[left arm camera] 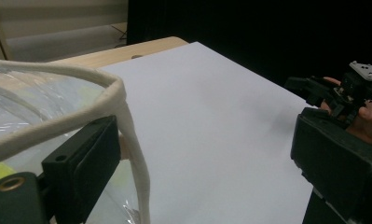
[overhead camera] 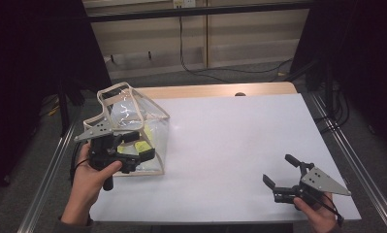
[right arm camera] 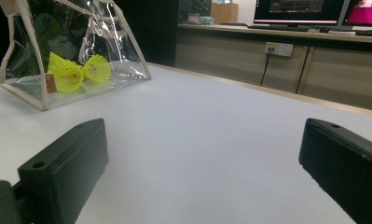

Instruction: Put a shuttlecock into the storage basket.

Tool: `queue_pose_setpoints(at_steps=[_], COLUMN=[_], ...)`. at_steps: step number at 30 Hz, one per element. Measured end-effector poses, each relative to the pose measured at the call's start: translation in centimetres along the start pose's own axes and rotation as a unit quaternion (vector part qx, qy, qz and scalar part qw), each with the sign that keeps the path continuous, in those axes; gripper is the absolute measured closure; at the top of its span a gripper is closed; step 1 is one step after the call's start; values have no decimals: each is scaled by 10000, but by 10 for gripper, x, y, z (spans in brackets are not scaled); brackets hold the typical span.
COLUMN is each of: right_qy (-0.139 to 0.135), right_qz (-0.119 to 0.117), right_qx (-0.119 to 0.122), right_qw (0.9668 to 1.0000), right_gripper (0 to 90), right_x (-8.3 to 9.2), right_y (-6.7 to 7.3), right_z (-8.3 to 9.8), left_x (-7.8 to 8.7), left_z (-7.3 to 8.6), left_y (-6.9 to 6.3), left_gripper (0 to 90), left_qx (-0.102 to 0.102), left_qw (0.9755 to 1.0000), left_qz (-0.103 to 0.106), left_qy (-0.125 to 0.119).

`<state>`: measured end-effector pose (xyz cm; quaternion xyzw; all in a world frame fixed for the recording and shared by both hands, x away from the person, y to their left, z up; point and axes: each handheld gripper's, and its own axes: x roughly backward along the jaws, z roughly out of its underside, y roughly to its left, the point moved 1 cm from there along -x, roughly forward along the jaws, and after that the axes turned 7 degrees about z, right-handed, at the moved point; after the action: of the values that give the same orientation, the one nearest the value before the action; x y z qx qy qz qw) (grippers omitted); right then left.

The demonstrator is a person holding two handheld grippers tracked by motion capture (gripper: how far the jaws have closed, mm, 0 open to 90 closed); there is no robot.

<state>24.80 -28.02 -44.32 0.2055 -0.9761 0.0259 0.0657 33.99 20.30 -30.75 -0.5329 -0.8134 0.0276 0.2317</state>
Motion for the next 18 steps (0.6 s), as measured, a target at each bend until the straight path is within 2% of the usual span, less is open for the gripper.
queue_pose_setpoints(at_steps=[6,13,16,18], right_qy=[-1,-6,-9,-7], right_qz=[-3,2,-7,-4], right_qx=[8,-15,3,1], right_qw=[10000,10000,10000,10000], right_gripper=[11,11,11,11], right_x=[0,0,0,0], right_y=[0,0,0,0], right_z=[0,0,0,0], left_x=[-2,-5,-5,-6], left_z=[5,16,21,24], left_y=[-1,-2,0,0], left_gripper=[64,57,56,56], left_qx=[-137,-145,-225,-189], left_qw=[9999,9999,9997,9998], left_qz=[-2,19,12,16], left_qy=[-29,-37,-18,-91])
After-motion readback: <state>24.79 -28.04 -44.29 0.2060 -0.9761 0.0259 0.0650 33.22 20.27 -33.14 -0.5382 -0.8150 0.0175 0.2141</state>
